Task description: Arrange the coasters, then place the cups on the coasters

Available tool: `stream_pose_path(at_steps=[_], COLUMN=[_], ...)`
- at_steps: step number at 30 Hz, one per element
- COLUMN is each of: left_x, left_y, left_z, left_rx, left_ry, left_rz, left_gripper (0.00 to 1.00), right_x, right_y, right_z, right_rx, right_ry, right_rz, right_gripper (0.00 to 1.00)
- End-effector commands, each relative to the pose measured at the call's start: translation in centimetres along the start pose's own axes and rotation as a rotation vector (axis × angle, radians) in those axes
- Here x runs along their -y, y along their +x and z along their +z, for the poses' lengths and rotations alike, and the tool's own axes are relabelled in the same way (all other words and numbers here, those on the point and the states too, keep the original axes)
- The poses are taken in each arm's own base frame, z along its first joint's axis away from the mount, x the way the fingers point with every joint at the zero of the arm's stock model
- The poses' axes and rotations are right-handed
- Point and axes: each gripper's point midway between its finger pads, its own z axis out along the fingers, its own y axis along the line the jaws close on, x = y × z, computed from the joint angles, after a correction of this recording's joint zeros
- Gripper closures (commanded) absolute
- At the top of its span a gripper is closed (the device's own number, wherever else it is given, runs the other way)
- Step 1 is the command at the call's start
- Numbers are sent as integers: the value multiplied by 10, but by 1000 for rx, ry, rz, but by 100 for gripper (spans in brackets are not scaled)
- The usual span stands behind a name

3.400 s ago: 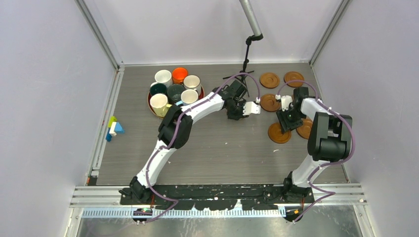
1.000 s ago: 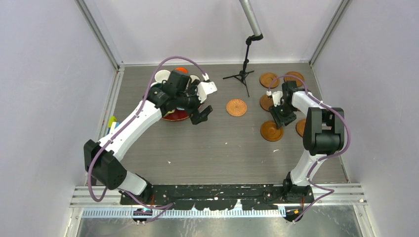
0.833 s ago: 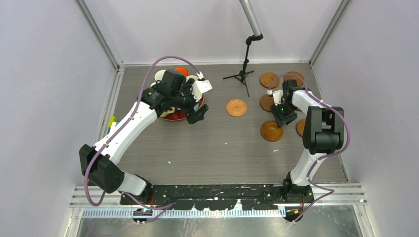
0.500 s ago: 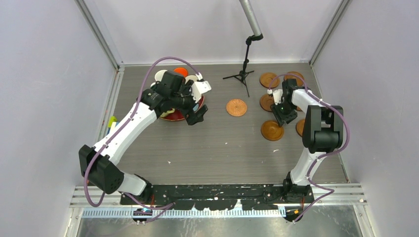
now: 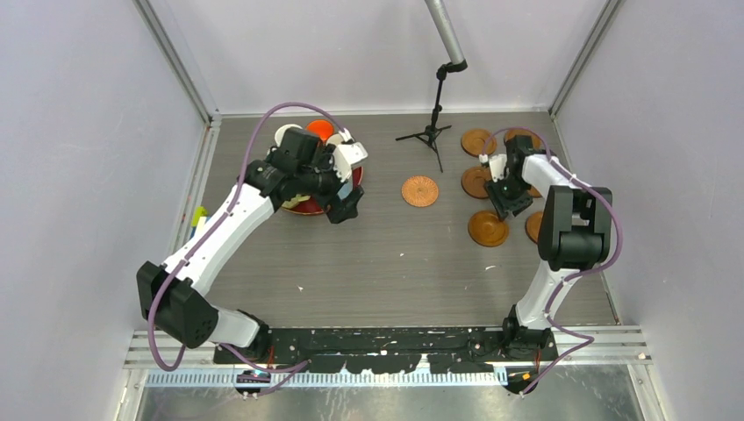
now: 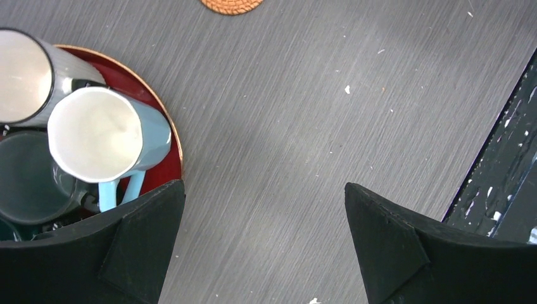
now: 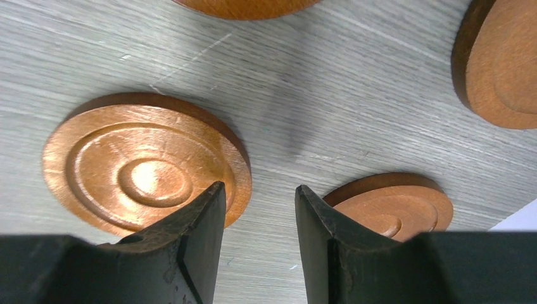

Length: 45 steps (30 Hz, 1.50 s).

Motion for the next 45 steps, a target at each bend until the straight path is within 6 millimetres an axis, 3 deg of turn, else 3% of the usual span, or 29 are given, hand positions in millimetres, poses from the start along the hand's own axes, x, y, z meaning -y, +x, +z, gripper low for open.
stream_pose_path(at_steps=[1, 7, 14, 17, 21, 26, 31, 35, 37, 40, 45], left_x=[-12, -52, -100, -123, -140, -128, -144, -150, -146, -145, -152], left_y=[-17, -2, 49, 74, 96, 95, 97, 87, 71, 52, 49], left_z=[-22, -50, -78, -89, -108, -103, -107, -104, -97, -83, -45], left_rx=[82, 104, 7, -19, 74, 91, 81, 148, 185, 208, 115], left_ry=[-52, -165, -302, -399, -428, -325, -397, -402, -334, -240, -230], left_rz=[-78, -256, -432, -557, -738, -696, -678, -709, -686, -629, -600], left_gripper=[0, 0, 0, 1, 1, 7, 10, 10, 17, 29, 34], right_x=[-7, -38, -118, -162, -225, -303, -355, -368, -371, -369, -360], right_y=[-41, -92, -165, -192, -218, -239, -263, -273, -272, -263, -240], right_z=[-54, -118, -168, -183, -191, -197, -208, -216, -210, -196, -184], right_rx=[189, 387, 566, 616, 664, 686, 792, 865, 835, 794, 787], right_ry=[-73, -165, -246, -292, -371, -482, -489, -268, -250, -234, -226], right_rz=[17, 35, -30, -65, -83, -29, 105, 213, 265, 286, 257], right_gripper=[49, 42, 34, 33, 33, 33, 33, 31, 30, 31, 30])
